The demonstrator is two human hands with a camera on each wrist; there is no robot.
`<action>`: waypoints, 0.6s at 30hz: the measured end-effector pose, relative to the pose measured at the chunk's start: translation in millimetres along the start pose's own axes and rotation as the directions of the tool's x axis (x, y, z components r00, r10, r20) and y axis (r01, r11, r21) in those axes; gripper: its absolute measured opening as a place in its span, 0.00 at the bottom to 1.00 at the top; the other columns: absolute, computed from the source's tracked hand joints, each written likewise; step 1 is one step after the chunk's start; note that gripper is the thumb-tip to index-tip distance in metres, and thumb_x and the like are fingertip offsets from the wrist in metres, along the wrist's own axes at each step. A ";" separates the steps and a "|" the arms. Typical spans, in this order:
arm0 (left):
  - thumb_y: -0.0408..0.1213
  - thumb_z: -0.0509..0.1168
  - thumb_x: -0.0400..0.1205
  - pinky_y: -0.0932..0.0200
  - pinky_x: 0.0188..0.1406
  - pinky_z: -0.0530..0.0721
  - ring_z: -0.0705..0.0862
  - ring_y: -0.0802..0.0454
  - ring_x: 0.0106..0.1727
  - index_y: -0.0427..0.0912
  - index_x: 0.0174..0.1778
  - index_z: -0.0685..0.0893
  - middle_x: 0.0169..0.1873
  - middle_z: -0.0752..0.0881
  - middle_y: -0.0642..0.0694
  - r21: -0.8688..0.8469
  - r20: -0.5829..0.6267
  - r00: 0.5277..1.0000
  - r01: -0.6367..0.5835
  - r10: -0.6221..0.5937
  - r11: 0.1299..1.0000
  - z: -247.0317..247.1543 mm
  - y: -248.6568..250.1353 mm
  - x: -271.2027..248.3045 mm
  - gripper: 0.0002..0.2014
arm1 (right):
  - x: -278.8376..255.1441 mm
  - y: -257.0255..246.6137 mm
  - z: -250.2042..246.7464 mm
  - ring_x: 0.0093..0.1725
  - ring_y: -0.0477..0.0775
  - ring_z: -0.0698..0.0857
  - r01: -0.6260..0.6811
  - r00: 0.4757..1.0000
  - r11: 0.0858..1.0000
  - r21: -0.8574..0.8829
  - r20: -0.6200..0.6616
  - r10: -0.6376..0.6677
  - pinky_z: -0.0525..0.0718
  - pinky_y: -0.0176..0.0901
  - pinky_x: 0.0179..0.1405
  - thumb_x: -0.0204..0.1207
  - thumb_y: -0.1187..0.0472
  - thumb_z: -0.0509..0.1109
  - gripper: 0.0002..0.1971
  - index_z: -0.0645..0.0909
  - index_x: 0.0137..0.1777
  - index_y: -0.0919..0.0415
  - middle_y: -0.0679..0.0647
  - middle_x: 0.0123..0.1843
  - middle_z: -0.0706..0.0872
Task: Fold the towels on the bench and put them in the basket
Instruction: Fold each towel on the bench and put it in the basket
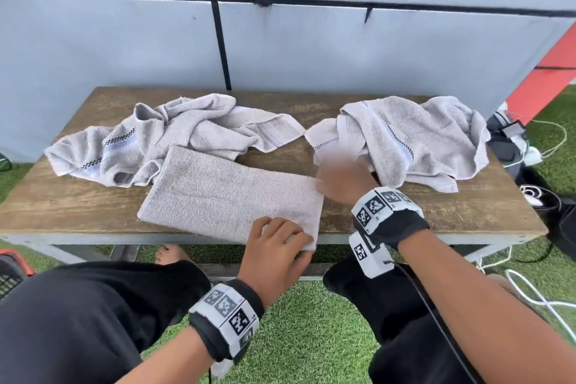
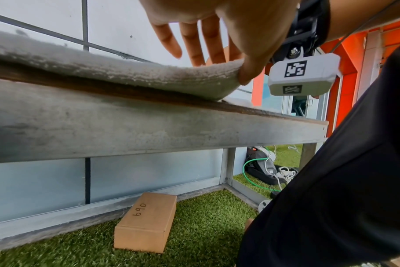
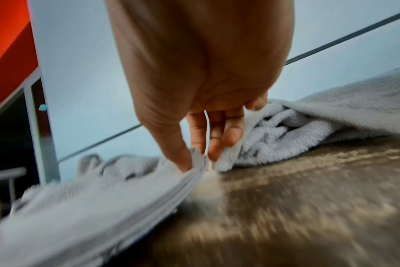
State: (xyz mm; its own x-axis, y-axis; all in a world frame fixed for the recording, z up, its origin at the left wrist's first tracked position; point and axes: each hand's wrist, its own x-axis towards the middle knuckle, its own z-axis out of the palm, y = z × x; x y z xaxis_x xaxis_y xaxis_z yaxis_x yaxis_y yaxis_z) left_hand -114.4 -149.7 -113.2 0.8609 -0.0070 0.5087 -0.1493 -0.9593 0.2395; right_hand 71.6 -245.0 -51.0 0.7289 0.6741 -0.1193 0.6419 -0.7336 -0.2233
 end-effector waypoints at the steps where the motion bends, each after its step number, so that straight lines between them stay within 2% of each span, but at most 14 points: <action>1: 0.47 0.66 0.75 0.52 0.55 0.71 0.83 0.53 0.45 0.52 0.42 0.86 0.40 0.86 0.55 -0.011 -0.022 1.000 0.005 -0.005 1.000 -3.7 1.9 0.1 0.06 | -1.9 2.1 -5.3 0.50 0.48 0.81 -0.011 1.000 0.995 0.102 0.010 0.010 0.73 0.54 0.64 0.73 0.52 0.68 0.07 0.81 0.48 0.53 0.45 0.46 0.82; 4: 0.48 0.65 0.75 0.53 0.50 0.71 0.81 0.53 0.43 0.51 0.41 0.84 0.38 0.85 0.55 -0.029 -0.058 0.998 0.010 -0.012 1.000 -17.9 9.5 4.3 0.07 | -7.3 11.4 -25.2 0.43 0.47 0.82 -0.052 0.992 0.914 0.401 0.123 0.003 0.81 0.45 0.50 0.74 0.55 0.71 0.06 0.79 0.48 0.53 0.47 0.44 0.84; 7: 0.47 0.65 0.74 0.54 0.47 0.70 0.81 0.54 0.40 0.49 0.40 0.83 0.35 0.85 0.57 -0.027 -0.067 0.997 0.030 -0.032 0.999 -32.9 16.6 12.0 0.07 | -12.2 24.0 -42.5 0.34 0.48 0.81 -0.059 0.982 0.822 0.566 0.182 -0.055 0.79 0.43 0.41 0.75 0.58 0.71 0.05 0.77 0.47 0.50 0.54 0.41 0.85; 9: 0.47 0.66 0.74 0.55 0.46 0.69 0.81 0.56 0.39 0.49 0.40 0.83 0.34 0.85 0.58 -0.041 -0.078 0.995 0.064 -0.067 0.997 -40.8 17.3 16.4 0.06 | -17.0 28.4 -50.3 0.29 0.47 0.79 -0.035 0.983 0.779 0.626 0.160 -0.085 0.76 0.35 0.32 0.76 0.62 0.70 0.06 0.78 0.47 0.50 0.58 0.38 0.81; 11: 0.47 0.66 0.74 0.56 0.44 0.68 0.80 0.57 0.37 0.49 0.40 0.81 0.33 0.85 0.59 -0.071 -0.092 0.990 0.102 -0.108 0.992 -45.7 15.0 17.1 0.06 | -20.9 27.7 -54.2 0.25 0.43 0.77 -0.018 0.984 0.734 0.679 0.144 -0.109 0.70 0.25 0.22 0.77 0.66 0.69 0.05 0.80 0.47 0.55 0.56 0.35 0.80; 14: 0.49 0.65 0.74 0.59 0.42 0.65 0.77 0.60 0.35 0.50 0.41 0.80 0.33 0.84 0.60 -0.114 -0.089 0.979 0.173 -0.183 0.978 -50.5 10.4 12.2 0.07 | -19.2 26.7 -55.1 0.27 0.44 0.77 -0.023 0.972 0.671 0.741 0.173 -0.157 0.71 0.23 0.24 0.76 0.70 0.68 0.07 0.83 0.45 0.57 0.55 0.37 0.83; 16: 0.49 0.64 0.75 0.60 0.42 0.65 0.76 0.62 0.35 0.51 0.43 0.79 0.33 0.84 0.60 -0.137 -0.087 0.969 0.220 -0.233 0.966 -53.9 6.8 7.0 0.07 | -14.6 25.5 -56.8 0.31 0.45 0.80 -0.017 0.950 0.661 0.750 0.219 -0.224 0.76 0.27 0.32 0.72 0.71 0.68 0.10 0.85 0.48 0.57 0.54 0.42 0.86; 18: 0.49 0.63 0.76 0.59 0.42 0.67 0.78 0.61 0.36 0.50 0.45 0.80 0.35 0.83 0.59 -0.178 -0.107 0.944 0.290 -0.311 0.940 -57.2 2.2 0.3 0.08 | -9.2 20.8 -59.2 0.36 0.45 0.83 -0.002 0.929 0.662 0.749 0.246 -0.275 0.81 0.33 0.40 0.71 0.77 0.68 0.16 0.84 0.51 0.57 0.55 0.45 0.87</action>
State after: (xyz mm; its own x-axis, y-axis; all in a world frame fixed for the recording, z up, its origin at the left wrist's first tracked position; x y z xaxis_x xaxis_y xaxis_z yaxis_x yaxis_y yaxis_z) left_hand -142.4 -135.7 -65.2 0.8075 0.3221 0.4941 0.0228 -0.8541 0.5195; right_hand 92.4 -271.6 2.7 0.4422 0.8497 -0.2873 0.2455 -0.4227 -0.8724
